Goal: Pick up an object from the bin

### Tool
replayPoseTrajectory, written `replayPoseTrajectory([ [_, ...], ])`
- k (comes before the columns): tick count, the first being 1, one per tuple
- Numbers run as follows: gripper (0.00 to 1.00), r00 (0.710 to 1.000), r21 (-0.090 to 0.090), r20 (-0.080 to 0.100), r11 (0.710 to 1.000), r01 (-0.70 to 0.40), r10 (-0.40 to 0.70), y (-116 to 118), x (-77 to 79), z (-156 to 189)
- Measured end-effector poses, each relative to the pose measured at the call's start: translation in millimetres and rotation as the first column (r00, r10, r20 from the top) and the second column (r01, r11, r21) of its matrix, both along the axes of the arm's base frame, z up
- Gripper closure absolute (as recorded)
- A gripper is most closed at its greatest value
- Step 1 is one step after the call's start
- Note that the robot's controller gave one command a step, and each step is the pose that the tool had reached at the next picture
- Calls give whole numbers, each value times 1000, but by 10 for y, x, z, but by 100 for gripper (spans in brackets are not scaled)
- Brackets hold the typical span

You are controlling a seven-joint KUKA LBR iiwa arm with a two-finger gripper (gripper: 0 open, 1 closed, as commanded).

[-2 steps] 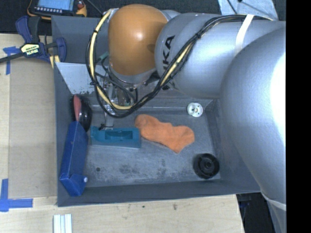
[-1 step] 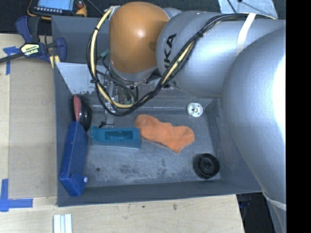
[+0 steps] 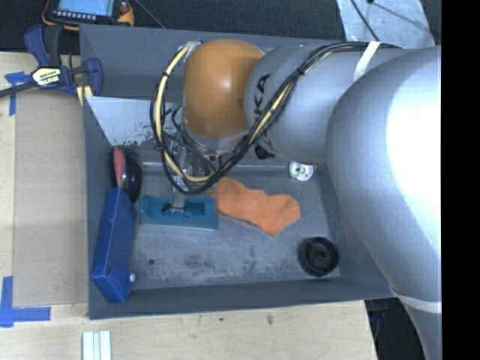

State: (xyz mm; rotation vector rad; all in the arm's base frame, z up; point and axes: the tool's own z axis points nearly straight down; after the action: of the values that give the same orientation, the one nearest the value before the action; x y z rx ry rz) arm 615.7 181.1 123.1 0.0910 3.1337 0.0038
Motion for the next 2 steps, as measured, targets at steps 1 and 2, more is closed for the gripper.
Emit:
replayPoseTrajectory([
  [1,0,994,0,-6,994,111,-111,-140,-19,-299],
  [2,0,982,-3,-7,982,187,-187,-325,-129,9],
])
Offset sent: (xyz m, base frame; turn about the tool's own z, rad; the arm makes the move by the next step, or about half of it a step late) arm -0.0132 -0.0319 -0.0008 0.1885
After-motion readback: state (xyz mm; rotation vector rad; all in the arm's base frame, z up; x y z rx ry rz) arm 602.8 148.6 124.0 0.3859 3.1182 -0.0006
